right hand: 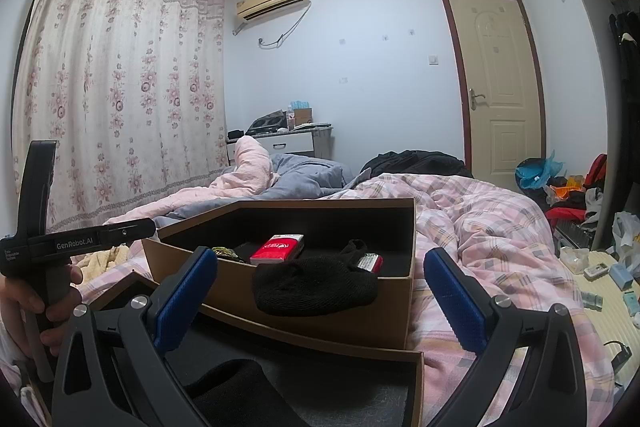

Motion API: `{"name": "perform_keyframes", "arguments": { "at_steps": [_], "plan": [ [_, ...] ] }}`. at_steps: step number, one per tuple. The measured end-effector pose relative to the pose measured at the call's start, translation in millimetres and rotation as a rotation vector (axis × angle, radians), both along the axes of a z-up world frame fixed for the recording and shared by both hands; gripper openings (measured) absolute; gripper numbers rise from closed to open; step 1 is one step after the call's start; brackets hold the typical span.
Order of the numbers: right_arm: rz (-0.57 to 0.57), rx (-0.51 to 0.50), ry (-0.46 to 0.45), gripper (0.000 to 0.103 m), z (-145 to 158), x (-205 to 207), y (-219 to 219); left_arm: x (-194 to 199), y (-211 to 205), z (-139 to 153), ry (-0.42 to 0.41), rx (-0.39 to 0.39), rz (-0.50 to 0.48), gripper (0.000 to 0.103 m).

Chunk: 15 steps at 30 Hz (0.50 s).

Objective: Organize soft objects

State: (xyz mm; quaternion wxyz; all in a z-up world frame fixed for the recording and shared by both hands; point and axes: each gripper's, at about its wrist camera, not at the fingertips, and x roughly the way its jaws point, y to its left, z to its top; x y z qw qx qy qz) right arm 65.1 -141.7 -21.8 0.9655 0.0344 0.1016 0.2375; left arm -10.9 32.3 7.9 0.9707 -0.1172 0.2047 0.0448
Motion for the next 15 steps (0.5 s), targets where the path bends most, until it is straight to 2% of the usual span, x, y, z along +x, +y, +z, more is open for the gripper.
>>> {"name": "perform_keyframes", "arguments": {
  "at_steps": [15],
  "plan": [
    [0.001, -0.001, 0.002, 0.102, 0.2, -0.6, 0.2, 0.2, 0.0, -0.1, 0.001, -0.001, 0.000, 0.079]
  ]
}}
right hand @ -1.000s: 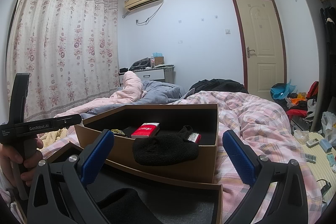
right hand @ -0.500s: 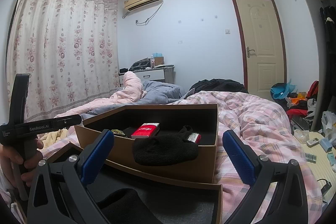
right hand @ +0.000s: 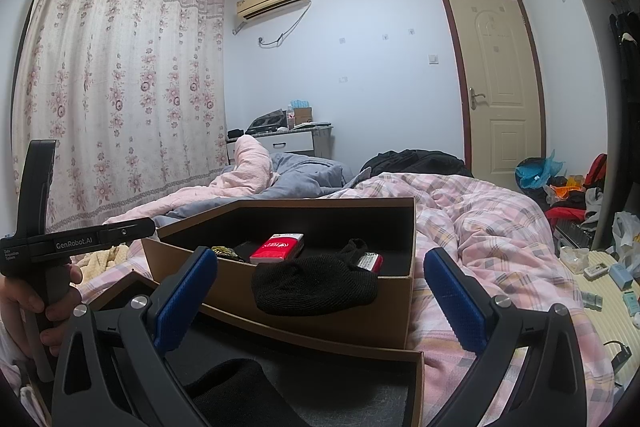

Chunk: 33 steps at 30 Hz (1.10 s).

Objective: Organize soft objects

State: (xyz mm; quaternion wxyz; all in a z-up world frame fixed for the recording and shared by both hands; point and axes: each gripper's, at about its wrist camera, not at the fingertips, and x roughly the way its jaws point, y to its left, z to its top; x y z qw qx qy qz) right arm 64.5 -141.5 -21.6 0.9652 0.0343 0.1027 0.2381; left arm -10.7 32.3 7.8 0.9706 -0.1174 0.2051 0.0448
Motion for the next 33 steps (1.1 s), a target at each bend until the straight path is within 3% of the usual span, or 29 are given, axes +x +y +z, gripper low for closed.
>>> {"name": "perform_keyframes", "arguments": {
  "at_steps": [33],
  "plan": [
    [0.015, -0.001, 0.022, 0.102, 0.5, 3.8, 0.8, -5.5, -5.2, 3.8, -0.023, 0.022, 0.012, 0.079]
  ]
}}
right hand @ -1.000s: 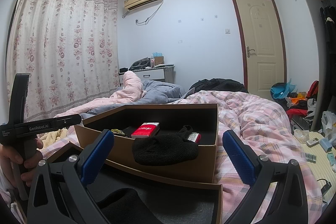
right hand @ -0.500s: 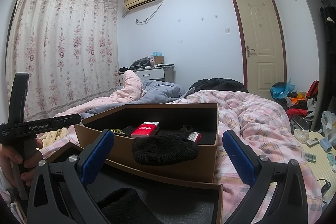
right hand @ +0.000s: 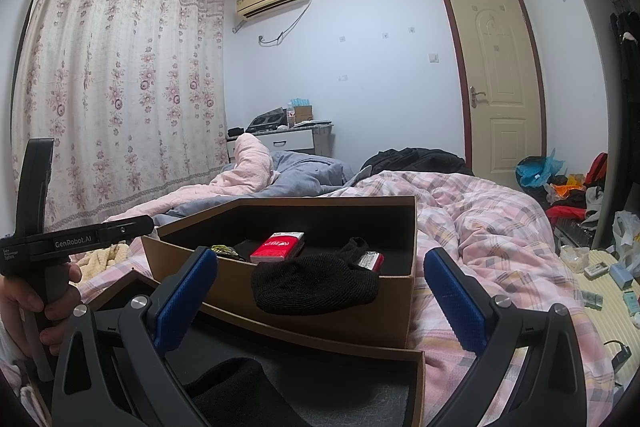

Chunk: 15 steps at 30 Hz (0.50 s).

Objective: Organize soft objects

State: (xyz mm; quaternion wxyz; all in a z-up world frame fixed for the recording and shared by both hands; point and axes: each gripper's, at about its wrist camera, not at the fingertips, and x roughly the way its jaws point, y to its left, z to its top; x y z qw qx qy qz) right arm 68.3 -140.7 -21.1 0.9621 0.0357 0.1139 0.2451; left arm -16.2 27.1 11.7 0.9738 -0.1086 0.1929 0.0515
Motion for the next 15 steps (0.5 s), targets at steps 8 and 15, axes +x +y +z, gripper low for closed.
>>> {"name": "perform_keyframes", "arguments": {
  "at_steps": [8, 15],
  "plan": [
    [-0.015, -0.118, 0.141, 0.102, 11.5, 7.3, 12.3, -19.8, 3.5, 18.5, -0.030, -0.048, -0.010, 0.079],
    [-0.007, -0.201, 0.198, 0.102, 31.8, -12.7, 2.2, -28.4, 5.9, 21.8, -0.022, -0.055, -0.003, 0.079]
  ]
}}
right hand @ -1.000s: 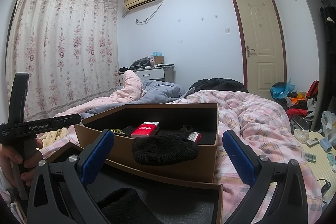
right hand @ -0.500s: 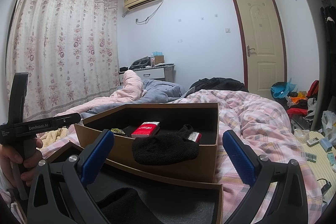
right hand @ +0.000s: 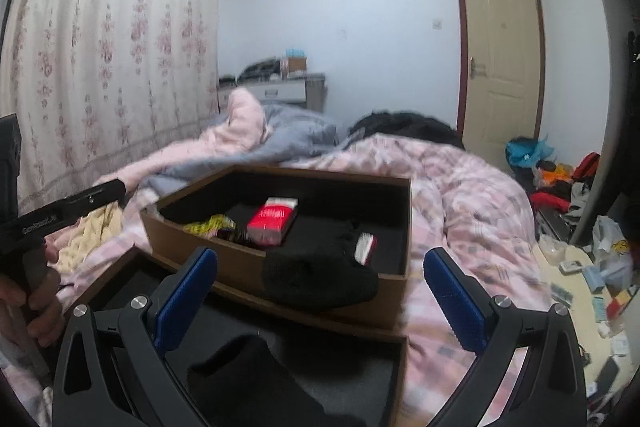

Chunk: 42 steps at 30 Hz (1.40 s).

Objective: Organize soft objects
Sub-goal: 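Move the right gripper down to the black sock in the box, then close the right gripper on the black sock and lift it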

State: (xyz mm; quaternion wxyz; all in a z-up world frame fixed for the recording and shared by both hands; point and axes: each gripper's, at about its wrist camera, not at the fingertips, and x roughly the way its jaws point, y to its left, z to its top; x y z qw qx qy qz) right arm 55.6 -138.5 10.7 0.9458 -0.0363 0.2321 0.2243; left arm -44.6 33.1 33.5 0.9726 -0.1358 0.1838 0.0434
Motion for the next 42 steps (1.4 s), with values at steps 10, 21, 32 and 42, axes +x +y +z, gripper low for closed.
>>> {"name": "perform_keyframes", "arguments": {
  "at_steps": [10, 21, 32, 42],
  "plan": [
    [0.241, -0.177, 0.234, 0.102, -28.5, -11.7, 25.6, -2.9, -11.0, 1.9, -0.018, 0.119, 0.021, 0.079],
    [0.331, -0.283, 0.420, 0.082, -67.3, -7.4, 43.7, 0.4, -9.2, -2.2, -0.019, 0.197, 0.060, 0.079],
    [0.292, -0.340, 0.430, 0.054, -71.8, -8.7, 35.4, 0.6, -13.8, -2.8, -0.022, 0.215, 0.059, 0.079],
    [0.210, -0.184, 0.406, 0.008, -50.7, 1.0, 12.3, 1.1, -15.1, -3.5, -0.024, 0.217, 0.059, 0.079]
  ]
}}
